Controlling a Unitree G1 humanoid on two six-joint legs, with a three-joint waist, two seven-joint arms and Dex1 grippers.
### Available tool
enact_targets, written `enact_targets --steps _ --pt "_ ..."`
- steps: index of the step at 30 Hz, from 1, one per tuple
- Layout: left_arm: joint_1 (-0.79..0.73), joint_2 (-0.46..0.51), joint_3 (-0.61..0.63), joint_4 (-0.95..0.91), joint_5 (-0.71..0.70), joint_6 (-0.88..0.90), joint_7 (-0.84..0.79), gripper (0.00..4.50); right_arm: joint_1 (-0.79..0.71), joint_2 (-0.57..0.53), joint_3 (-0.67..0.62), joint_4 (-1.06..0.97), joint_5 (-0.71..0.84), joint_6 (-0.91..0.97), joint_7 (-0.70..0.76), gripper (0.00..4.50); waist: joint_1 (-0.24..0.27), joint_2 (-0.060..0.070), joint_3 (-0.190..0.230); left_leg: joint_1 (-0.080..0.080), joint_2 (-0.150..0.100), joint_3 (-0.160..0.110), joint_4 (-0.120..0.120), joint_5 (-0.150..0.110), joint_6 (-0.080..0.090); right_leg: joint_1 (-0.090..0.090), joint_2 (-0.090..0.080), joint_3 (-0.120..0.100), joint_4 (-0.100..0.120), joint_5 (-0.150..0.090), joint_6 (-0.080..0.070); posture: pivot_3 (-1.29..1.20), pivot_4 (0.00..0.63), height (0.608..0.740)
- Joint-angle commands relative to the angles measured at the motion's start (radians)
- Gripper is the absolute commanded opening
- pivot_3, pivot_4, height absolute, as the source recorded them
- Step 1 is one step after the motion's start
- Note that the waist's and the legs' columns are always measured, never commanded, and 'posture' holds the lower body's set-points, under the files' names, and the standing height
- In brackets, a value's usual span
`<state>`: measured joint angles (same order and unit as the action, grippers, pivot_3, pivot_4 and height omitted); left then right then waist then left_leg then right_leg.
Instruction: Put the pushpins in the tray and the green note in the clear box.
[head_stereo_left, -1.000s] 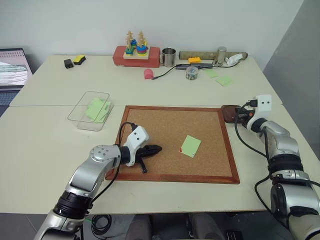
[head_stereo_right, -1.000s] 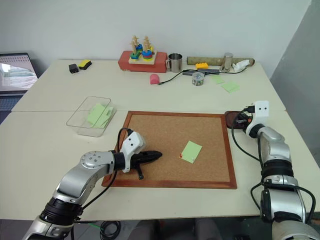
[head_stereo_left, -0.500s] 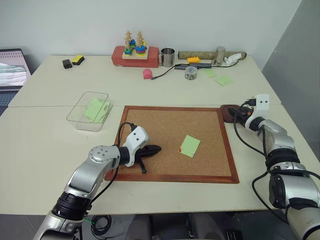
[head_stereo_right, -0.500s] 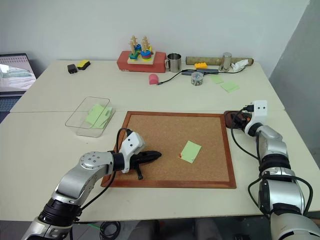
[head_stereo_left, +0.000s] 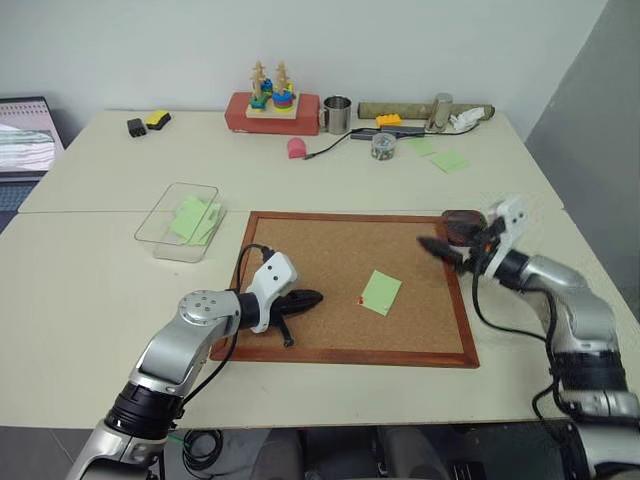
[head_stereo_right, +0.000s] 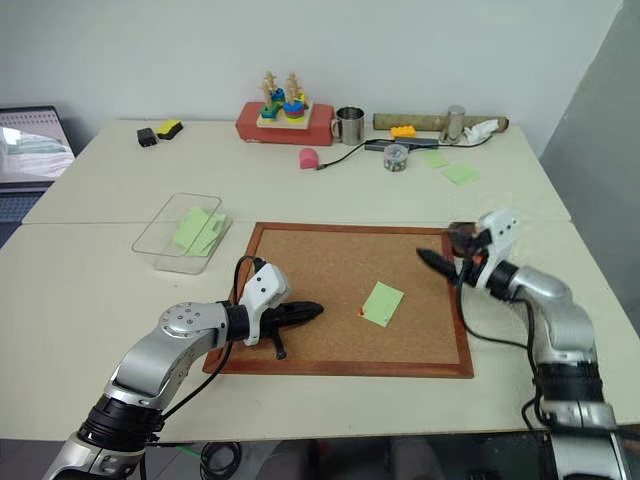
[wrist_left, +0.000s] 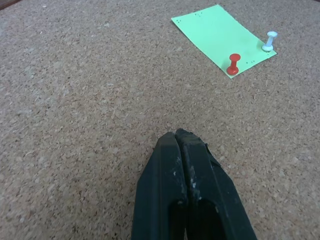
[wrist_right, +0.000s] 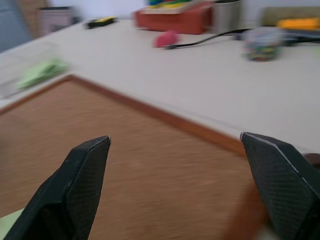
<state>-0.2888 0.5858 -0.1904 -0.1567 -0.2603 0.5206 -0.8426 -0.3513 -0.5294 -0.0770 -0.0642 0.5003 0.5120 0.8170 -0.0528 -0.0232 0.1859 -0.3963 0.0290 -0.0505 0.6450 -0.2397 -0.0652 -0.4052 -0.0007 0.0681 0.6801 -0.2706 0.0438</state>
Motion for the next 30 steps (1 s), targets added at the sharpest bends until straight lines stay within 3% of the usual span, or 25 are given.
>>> enact_targets --steps 1,6,18,21,30 --pt "0.002 0.009 -0.009 0.012 0.017 0.007 -0.006 0.00 0.113 -0.031 0.088 -0.232 0.015 0.031 0.044 4.37 0.001 0.000 0.000 0.000 0.000 0.000 0.000 0.000 0.000 0.000 0.000 0.000 0.000 0.000 0.000 0.00 0.150 0.740" --pt "-0.003 0.008 -0.011 0.016 0.017 0.008 -0.010 0.00 0.177 -0.007 0.174 -0.264 -0.036 -0.007 0.033 4.37 0.002 0.000 0.000 0.001 0.000 0.001 0.000 0.000 0.000 0.000 0.000 0.001 0.000 0.000 0.001 0.00 0.150 0.740" --pt "-0.004 0.013 -0.004 0.008 0.016 0.018 -0.015 0.00 0.178 0.045 0.271 -0.116 -0.167 -0.154 0.045 4.37 0.002 0.000 0.000 0.000 0.000 0.001 0.000 0.000 0.000 0.000 0.000 0.001 -0.001 0.000 0.001 0.00 0.150 0.740" --pt "0.002 0.015 -0.002 0.001 0.015 0.022 -0.012 0.00 0.191 0.051 0.267 -0.109 -0.169 -0.166 0.049 3.94 0.002 0.000 0.000 0.000 0.000 0.001 0.000 0.000 0.000 0.000 0.000 0.001 -0.001 0.000 0.001 0.00 0.150 0.740" --pt "0.001 0.014 0.001 -0.005 0.013 0.030 -0.010 0.00 0.197 0.057 0.247 -0.124 -0.149 -0.153 0.040 1.87 0.002 0.000 0.000 0.000 0.000 0.001 0.000 0.000 0.000 0.000 0.000 0.001 -0.001 0.000 0.001 0.00 0.150 0.740"
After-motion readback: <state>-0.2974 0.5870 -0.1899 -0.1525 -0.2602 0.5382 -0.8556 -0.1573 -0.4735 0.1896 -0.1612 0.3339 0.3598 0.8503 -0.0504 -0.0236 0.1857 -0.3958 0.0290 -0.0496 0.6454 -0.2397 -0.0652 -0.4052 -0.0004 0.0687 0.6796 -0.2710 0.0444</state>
